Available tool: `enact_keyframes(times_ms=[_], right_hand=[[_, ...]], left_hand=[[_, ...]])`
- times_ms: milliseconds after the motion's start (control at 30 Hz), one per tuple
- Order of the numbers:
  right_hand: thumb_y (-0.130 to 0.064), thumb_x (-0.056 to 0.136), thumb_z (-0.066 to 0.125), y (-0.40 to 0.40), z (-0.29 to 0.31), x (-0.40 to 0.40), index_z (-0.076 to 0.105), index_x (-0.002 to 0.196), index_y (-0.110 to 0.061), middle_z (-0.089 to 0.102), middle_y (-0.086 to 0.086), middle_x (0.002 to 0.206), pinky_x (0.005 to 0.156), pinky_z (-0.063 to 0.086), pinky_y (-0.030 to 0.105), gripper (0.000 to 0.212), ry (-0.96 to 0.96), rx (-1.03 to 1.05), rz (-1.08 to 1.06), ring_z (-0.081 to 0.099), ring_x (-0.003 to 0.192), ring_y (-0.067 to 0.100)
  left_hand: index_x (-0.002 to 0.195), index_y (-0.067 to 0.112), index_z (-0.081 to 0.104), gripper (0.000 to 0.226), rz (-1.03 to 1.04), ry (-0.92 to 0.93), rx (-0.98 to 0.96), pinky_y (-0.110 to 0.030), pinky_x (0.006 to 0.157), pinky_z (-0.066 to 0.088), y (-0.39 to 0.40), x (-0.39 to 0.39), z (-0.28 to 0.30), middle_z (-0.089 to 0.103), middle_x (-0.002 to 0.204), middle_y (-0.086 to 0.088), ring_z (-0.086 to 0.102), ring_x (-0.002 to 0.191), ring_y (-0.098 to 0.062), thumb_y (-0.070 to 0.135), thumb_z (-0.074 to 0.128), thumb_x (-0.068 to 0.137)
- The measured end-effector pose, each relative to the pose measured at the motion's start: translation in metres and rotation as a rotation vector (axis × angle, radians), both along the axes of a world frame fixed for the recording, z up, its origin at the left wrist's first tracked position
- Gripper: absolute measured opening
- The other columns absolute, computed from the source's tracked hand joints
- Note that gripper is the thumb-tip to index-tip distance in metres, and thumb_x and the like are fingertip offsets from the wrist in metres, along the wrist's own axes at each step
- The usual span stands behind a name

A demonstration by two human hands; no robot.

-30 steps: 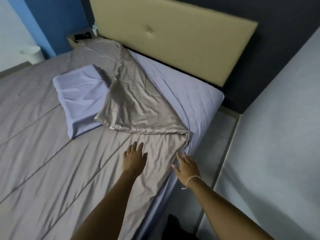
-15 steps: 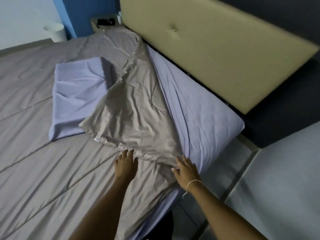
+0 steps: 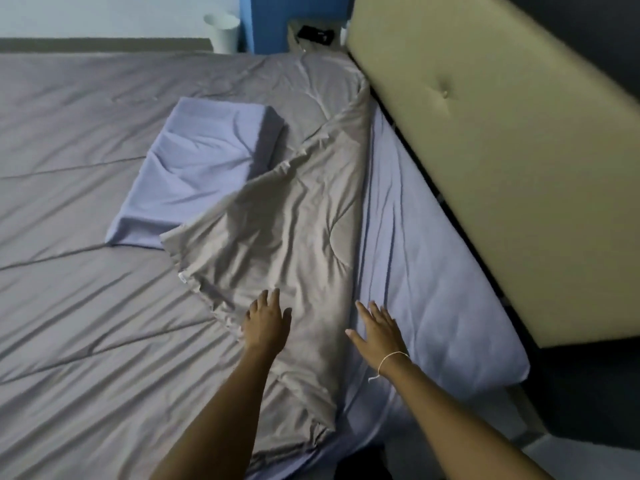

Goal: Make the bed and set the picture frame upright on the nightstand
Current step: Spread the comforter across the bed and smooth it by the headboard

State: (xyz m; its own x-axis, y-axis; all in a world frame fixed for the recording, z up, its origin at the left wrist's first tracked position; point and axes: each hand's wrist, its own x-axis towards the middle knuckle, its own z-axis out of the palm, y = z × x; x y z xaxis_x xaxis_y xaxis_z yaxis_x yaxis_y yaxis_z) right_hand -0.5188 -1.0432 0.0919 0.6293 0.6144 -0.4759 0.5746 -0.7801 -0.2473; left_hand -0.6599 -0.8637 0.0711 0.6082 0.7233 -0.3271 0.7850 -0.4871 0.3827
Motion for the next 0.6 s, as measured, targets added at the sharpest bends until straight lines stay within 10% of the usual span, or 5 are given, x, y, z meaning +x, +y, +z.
enact_keyframes(times_ms=[600], right_hand=[[-0.056, 0.083, 0.06, 0.196, -0.174, 0.171, 0.005, 0.152, -0.038, 0.0, 0.001, 0.162, 0.116, 0.021, 0.049, 0.09, -0.001, 0.206, 0.502, 0.004, 0.148, 0.028]], left_hand=[[0.152, 0.021, 0.005, 0.093, 0.422, 0.123, 0.215, -0.058, 0.112, 0.016, 0.095, 0.103, -0.172, 0.003, 0.159, -0.015, 0.005, 0.145, -0.036, 0.063, 0.052, 0.082]])
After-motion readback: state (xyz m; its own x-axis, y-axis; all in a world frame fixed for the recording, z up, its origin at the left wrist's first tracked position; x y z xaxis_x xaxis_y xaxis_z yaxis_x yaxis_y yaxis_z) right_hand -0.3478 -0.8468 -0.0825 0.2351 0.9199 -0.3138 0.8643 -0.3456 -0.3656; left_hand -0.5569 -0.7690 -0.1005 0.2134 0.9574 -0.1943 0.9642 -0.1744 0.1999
